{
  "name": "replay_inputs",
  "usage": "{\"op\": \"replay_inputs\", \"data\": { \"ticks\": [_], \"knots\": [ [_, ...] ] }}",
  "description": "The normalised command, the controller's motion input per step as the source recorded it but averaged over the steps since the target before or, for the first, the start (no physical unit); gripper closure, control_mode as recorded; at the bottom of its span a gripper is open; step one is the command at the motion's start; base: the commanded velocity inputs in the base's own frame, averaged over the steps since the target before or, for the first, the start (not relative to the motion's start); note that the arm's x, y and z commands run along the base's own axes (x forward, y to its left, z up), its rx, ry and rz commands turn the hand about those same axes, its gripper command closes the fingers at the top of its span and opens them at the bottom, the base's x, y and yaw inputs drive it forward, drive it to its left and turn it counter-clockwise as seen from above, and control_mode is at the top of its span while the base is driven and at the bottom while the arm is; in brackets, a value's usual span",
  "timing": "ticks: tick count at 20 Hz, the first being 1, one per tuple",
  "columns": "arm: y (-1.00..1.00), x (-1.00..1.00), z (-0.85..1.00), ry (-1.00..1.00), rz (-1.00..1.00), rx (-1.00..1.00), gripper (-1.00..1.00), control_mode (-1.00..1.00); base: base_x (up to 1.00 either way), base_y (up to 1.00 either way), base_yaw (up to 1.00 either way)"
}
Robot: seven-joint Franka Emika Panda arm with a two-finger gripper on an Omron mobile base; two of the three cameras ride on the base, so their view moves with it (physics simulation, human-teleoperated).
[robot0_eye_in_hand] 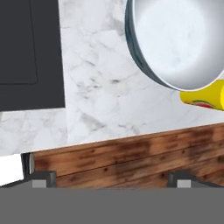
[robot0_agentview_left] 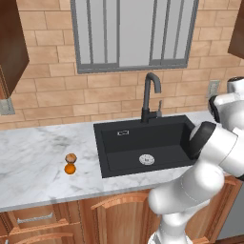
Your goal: Remove the tangerine and tangerine from the sink. Then move the bowl and cup from the counter to the sink for washing.
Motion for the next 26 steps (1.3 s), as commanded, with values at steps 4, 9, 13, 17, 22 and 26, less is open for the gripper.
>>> {"op": "replay_inputs", "data": {
  "ticks": [4, 9, 13, 17, 22, 26],
  "knots": [
    [-0.06, 0.13, -0.1, -0.06, 0.03, 0.0, -1.0, -1.0, 0.0, 0.0, 0.0],
    [-0.05, 0.14, -0.1, -0.04, 0.03, 0.0, -1.0, -1.0, 0.0, 0.0, 0.0],
    [-0.08, 0.15, -0.09, 0.0, 0.02, -0.02, -1.0, -1.0, 0.0, 0.0, 0.0],
    [-0.13, 0.18, -0.09, 0.0, 0.01, -0.06, -1.0, -1.0, 0.0, 0.0, 0.0],
    [-0.11, 0.19, -0.14, 0.0, 0.03, -0.02, -1.0, -1.0, 0.0, 0.0, 0.0],
    [-0.07, 0.18, -0.15, 0.0, 0.01, 0.0, -1.0, -1.0, 0.0, 0.0, 0.0]
  ]
}}
